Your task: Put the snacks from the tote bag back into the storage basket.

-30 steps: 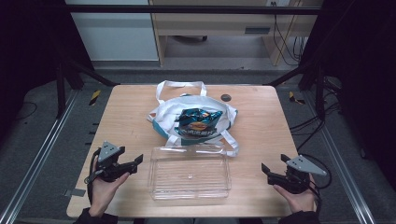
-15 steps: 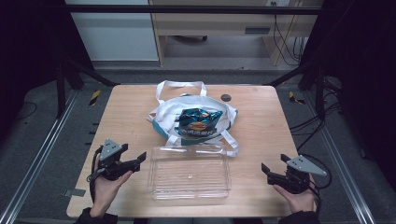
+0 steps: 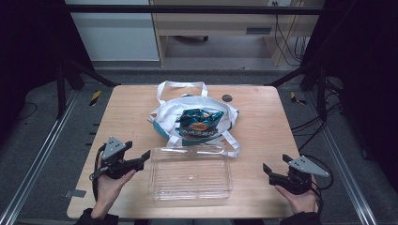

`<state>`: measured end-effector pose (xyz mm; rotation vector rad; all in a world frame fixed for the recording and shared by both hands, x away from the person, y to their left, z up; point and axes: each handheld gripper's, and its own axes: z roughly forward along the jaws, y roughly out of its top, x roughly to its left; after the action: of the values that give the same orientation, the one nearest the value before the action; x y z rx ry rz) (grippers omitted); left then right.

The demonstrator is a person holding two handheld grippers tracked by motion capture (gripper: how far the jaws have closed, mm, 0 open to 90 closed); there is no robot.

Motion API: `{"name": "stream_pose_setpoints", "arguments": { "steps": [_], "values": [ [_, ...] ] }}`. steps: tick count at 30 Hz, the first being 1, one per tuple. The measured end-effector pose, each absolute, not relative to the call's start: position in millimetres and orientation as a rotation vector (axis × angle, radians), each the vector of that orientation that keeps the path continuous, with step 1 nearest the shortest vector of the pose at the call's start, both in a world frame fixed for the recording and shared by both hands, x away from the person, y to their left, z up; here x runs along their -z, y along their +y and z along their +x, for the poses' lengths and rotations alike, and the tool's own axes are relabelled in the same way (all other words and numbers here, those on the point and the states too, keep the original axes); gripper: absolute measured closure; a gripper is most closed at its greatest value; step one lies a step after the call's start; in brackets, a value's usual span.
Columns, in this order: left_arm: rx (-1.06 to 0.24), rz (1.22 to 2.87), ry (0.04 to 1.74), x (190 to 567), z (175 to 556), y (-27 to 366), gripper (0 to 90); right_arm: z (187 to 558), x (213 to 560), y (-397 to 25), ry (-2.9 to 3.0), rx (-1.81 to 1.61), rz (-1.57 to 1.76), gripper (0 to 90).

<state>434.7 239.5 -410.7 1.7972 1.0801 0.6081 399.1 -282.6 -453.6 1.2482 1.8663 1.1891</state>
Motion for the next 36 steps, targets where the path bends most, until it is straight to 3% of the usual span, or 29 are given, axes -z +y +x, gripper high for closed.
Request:
{"name": "stream_pose_setpoints", "arguments": {
  "steps": [36],
  "values": [
    [-0.607, 1.788, 0.956, 381.1, 459.4, 195.0, 23.8, 399.5, 452.6, -281.6, 1.868, -1.185, 1.245, 16.8]
  ]
}}
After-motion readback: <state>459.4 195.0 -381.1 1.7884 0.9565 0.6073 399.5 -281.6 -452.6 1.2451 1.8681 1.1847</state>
